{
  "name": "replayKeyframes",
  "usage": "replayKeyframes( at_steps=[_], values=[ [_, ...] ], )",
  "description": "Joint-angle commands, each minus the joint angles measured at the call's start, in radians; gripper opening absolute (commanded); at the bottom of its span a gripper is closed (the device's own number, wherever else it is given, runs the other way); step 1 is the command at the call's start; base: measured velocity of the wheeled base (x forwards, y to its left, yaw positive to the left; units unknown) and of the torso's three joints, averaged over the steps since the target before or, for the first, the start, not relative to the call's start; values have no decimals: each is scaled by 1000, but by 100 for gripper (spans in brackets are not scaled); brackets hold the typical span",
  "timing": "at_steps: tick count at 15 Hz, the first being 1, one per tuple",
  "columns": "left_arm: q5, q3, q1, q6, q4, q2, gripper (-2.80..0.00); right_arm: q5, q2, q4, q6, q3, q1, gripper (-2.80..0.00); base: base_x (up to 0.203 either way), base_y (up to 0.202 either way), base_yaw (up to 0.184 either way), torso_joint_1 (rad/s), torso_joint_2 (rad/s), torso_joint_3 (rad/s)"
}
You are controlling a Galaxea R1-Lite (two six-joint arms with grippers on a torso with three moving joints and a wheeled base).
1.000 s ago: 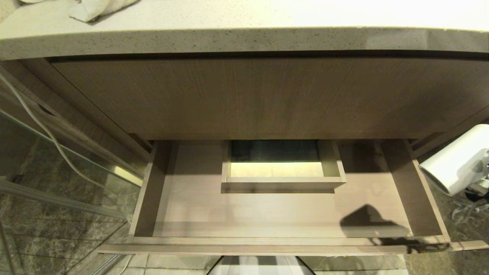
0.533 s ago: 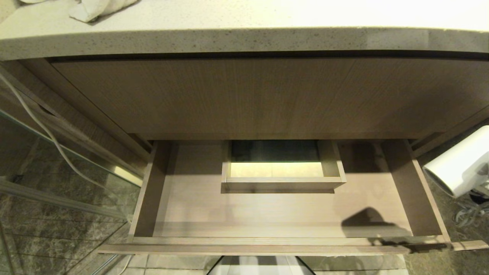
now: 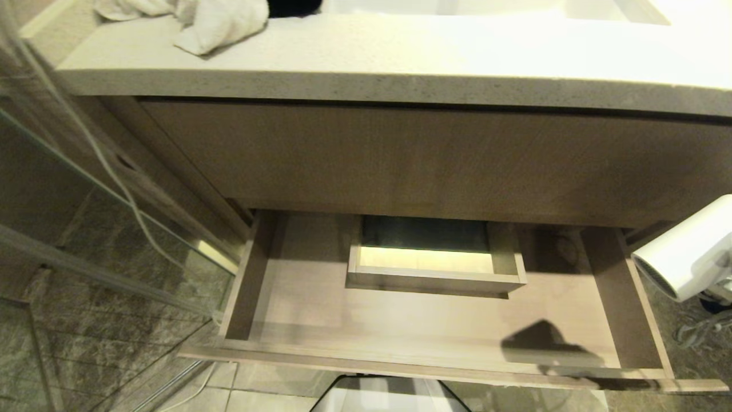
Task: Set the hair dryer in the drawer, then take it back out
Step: Place it on the countertop
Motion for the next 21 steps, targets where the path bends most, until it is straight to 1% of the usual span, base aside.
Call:
replayKeyframes(
  at_steps=[1, 3, 5, 8, 15, 21],
  values=[
    [0, 0, 0, 0, 0, -2, -280, 1, -11, -2, -4, 1, -4, -280, 6, -15, 162, 32, -473, -195],
    [0, 0, 0, 0, 0, 0, -280, 2, -20, 2, -6, 2, -3, -280, 2, -15, 157, 93, -315, -90],
    [0, 0, 0, 0, 0, 0, -280, -2, -37, 4, -7, 13, -3, -280, 3, -8, 94, 248, -80, -41],
    [0, 0, 0, 0, 0, -1, -280, -2, -43, 1, -7, 13, -3, -280, 0, 0, 0, 87, -12, -11],
    [0, 0, 0, 0, 0, 0, -280, -10, -66, 6, -10, 18, -7, -280, 0, 0, 0, 4, 0, 0],
    [0, 0, 0, 0, 0, 0, -280, -4, -74, 6, -16, 25, -5, -280, 0, 14, -153, 3, -3, 0]
  ],
)
